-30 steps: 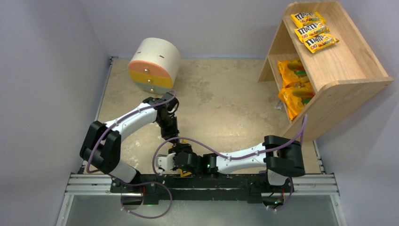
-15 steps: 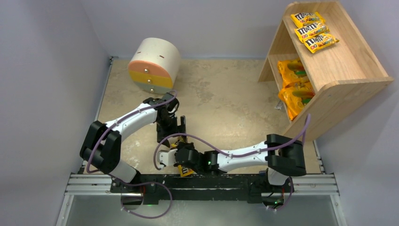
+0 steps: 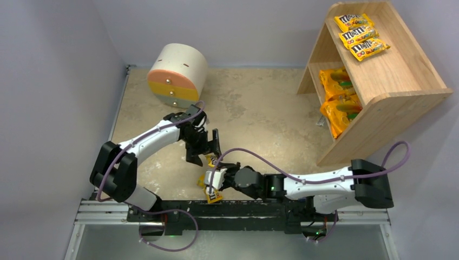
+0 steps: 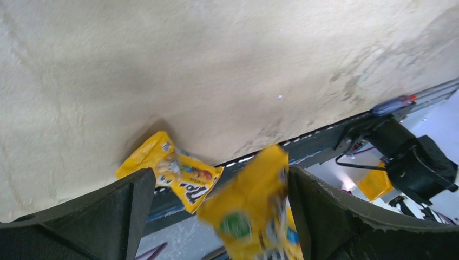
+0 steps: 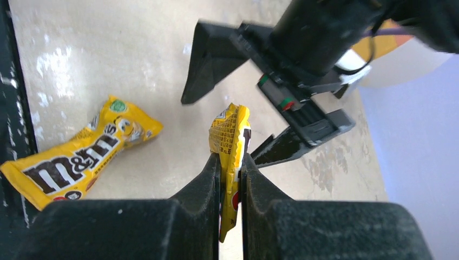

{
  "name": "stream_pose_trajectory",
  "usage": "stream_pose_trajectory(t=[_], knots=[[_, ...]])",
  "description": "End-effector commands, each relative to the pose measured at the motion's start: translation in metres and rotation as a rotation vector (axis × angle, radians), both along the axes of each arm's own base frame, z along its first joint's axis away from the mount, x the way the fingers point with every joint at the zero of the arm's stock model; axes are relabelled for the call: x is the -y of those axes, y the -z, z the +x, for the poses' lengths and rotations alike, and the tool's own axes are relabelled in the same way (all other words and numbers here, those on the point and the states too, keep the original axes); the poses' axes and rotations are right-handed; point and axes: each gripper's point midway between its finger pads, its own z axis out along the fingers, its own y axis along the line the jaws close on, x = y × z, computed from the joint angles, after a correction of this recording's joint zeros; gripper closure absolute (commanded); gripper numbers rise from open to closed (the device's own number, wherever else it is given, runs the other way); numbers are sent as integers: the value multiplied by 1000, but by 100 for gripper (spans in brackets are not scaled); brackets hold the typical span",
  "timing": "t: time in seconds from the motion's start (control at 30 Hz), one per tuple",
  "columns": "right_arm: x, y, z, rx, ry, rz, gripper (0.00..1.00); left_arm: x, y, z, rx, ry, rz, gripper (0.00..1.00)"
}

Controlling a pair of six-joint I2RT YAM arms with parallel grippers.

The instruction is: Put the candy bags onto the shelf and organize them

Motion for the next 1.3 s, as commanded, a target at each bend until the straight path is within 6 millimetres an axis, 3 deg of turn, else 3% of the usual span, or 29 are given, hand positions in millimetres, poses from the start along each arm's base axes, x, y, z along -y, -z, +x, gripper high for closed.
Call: stream_pose_trajectory(t=[0.0,0.17,0.33,0.57,0.63,0.83,1.03,1.13,1.27], knots=[[3,-75,3,2,32,248,100,20,-12,13,87,-18,-148,5],[43,-137,54,51,306,353,100,20,-7,-1,102,-5,-202,5],[107,-191,116,90,664,454,100,13,-11,-7,160,33,-208,4],[149,-283,123,182,724,571,100,16,-1,-6,162,68,-225,4],[173,-313,131,249,792,580,100,18,4,-5,153,76,-231,4],[246,-360,166,440,1005,392,98,16,2,7,214,78,-200,3],[307,-408,181,621,1115,244,97,8,-17,17,316,99,-165,3],[338,-415,197,659,1212,107,97,4,-19,15,332,127,-153,3],[377,-402,222,684,1258,-56,97,-10,-17,18,365,133,-81,3]])
